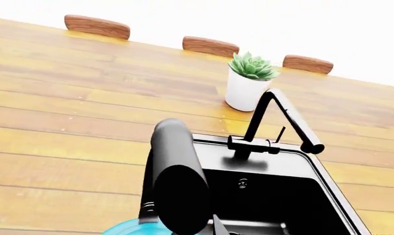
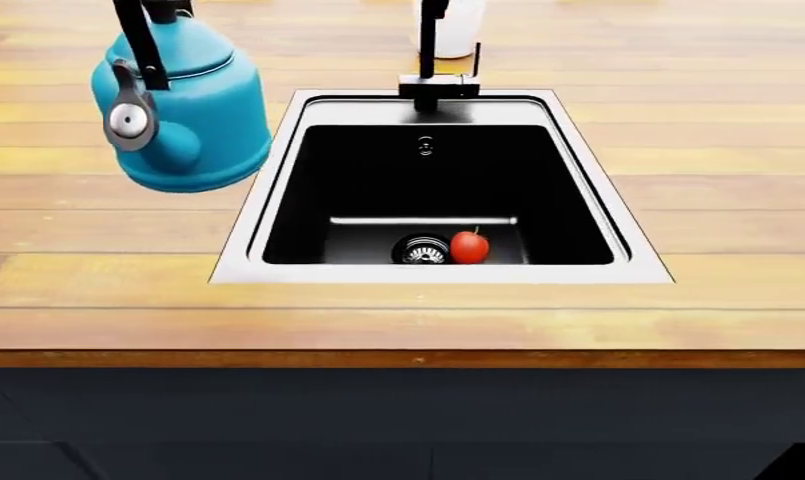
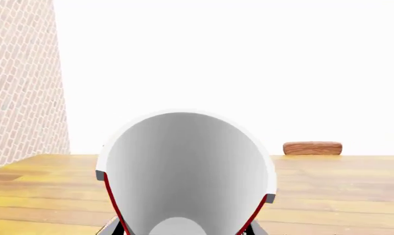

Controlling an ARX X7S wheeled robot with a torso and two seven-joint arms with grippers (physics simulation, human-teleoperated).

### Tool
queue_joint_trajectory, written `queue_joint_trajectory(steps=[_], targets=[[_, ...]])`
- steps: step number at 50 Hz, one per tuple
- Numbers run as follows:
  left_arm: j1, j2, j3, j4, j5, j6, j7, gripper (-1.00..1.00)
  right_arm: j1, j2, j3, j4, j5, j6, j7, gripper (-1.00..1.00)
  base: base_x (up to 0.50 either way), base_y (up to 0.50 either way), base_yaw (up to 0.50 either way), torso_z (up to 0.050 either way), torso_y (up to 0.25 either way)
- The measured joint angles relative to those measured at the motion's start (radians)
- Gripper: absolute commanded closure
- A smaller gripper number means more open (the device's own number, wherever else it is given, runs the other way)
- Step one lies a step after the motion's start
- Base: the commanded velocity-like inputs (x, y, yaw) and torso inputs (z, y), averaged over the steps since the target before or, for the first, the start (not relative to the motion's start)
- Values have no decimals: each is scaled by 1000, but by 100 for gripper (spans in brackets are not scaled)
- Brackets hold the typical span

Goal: Pick the cup and kettle non electric and place them in the sink. Then turn on the water.

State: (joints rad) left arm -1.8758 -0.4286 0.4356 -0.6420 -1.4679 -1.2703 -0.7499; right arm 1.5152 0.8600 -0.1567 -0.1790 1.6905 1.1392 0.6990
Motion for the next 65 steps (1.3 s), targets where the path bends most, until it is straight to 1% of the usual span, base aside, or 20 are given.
queue_joint_trajectory(steps=[12,36,45,65], targets=[[-13,-20,-5,7,0,4,-9,100,47,-20,-65,53,-96,22,-84,100,0,-259,0,1,2],[-39,-67,-17,31,-12,-7,-44,100,98,-66,-125,90,-154,29,-142,100,0,-2,0,0,1],[-52,-68,-6,22,0,-3,-33,100,99,-72,-137,99,-178,19,-158,100,186,0,0,0,1],[-56,-65,10,16,9,5,-18,100,87,-72,-147,105,-197,3,-173,100,333,0,0,1,2]])
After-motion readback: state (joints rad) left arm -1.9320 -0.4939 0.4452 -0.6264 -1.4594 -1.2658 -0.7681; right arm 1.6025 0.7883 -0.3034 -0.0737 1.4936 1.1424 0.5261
